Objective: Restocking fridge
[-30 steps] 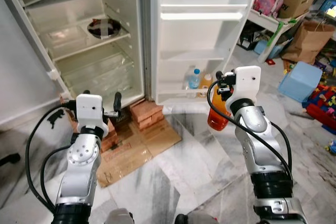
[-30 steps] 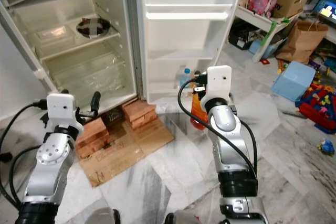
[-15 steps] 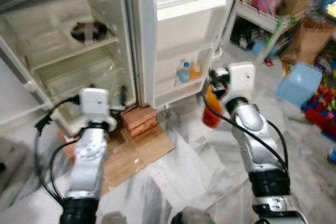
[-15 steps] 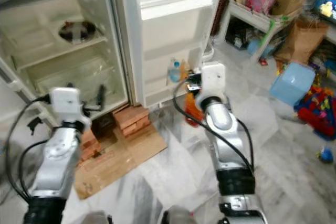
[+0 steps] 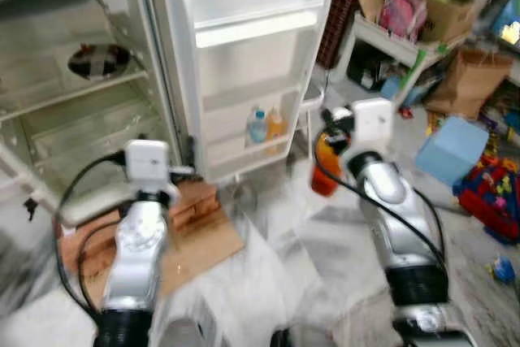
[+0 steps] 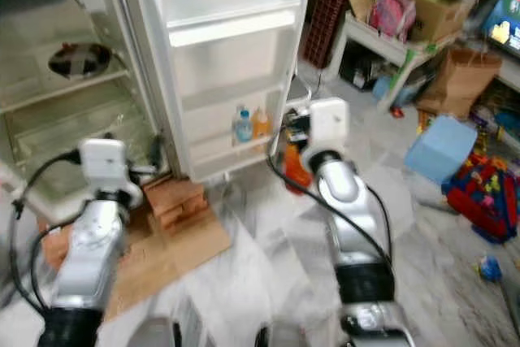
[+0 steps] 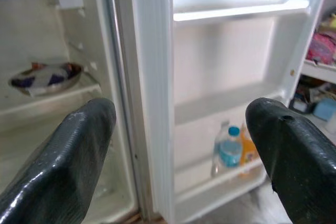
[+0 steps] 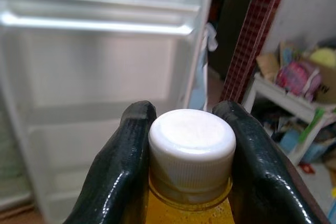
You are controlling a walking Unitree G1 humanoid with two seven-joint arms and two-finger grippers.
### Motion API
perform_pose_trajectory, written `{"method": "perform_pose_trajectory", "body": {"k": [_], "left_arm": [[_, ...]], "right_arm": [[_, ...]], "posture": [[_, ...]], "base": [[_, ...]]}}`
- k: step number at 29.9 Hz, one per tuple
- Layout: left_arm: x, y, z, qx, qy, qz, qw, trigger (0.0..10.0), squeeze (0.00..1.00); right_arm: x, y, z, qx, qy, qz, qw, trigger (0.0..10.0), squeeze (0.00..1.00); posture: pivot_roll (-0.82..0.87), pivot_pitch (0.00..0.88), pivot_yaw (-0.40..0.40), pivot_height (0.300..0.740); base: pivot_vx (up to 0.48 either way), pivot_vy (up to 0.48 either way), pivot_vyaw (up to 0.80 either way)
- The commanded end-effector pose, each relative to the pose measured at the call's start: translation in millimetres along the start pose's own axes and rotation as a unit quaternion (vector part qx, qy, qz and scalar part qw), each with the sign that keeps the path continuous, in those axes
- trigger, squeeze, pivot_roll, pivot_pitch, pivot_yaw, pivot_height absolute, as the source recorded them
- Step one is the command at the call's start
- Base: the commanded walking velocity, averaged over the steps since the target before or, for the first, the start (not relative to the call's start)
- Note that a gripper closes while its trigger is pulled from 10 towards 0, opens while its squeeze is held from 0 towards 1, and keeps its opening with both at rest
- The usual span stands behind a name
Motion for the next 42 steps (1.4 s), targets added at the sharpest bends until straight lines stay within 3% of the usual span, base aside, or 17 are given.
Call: {"method": "perform_pose_trajectory", "body": {"k": [1, 9, 16, 17, 42], "left_arm": [[0.5, -1, 8.3, -0.008, 0.013, 0.003, 1.000, 10.0, 0.00], [-0.2, -5, 13.3, -0.009, 0.034, 0.015, 0.999, 10.0, 0.00], [1.4, -5, 16.3, -0.012, 0.037, 0.011, 0.999, 10.0, 0.00], [2.8, -7, 18.3, 0.004, 0.041, 0.015, 0.999, 10.0, 0.00], [-0.2, -6, 17.0, 0.012, 0.041, 0.010, 0.999, 10.0, 0.00]], "right_arm": [[-2.8, 7, 11.9, -0.008, 0.019, -0.013, 1.000, 10.0, 0.00], [-1.6, 10, 16.4, 0.001, 0.034, -0.022, 0.999, 10.0, 0.00], [-1.6, 13, 18.8, 0.002, 0.040, -0.028, 0.999, 10.0, 0.00], [-1.5, 12, 18.1, -0.002, 0.037, -0.028, 0.999, 10.0, 0.00], [-1.0, 16, 25.2, -0.008, 0.059, -0.039, 0.997, 10.0, 0.00]], "posture": [[0.03, 0.085, -0.063, 0.740], [0.03, 0.085, -0.064, 0.740], [0.03, 0.083, -0.065, 0.740], [0.03, 0.083, -0.065, 0.740], [0.02, 0.091, -0.063, 0.740]], "base": [[0.311, -0.364, 0.00], [0.068, -0.129, 0.00], [0.000, 0.000, 0.58], [0.266, 0.000, 0.00], [0.447, 0.000, 0.04]]}}
Point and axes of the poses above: a point about 5 cm out from each wrist's last joint towards the gripper, its own x axis pointing back from the gripper into the wrist, its own y axis along the axis of the wrist's last joint, z = x × y, the point moved 5 cm from there along -x, pointing out of the wrist towards the gripper, and after that the axes turned 9 degrees about -x, right-handed, at the moved point
